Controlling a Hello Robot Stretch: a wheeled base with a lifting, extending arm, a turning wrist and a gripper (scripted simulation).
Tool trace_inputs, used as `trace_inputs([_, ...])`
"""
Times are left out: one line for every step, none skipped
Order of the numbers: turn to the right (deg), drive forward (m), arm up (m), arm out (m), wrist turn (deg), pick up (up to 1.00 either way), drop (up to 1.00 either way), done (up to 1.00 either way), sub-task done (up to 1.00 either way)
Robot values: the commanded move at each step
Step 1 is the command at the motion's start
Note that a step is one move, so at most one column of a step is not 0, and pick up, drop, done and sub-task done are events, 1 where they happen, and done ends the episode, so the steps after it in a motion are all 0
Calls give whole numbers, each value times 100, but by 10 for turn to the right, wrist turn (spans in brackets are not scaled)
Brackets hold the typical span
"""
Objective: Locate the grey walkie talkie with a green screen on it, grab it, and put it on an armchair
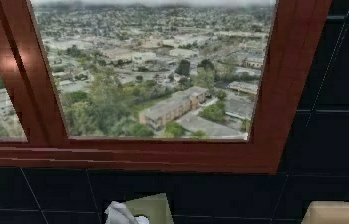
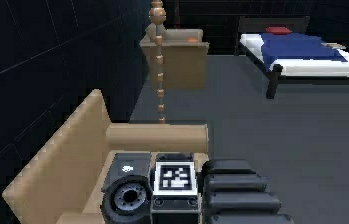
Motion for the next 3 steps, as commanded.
trace_inputs([0,0,0,48,0,0,0,0,0])
trace_inputs([0,0,0,0,450,0,0,0,0])
trace_inputs([0,0,0,0,450,0,0,0,0])
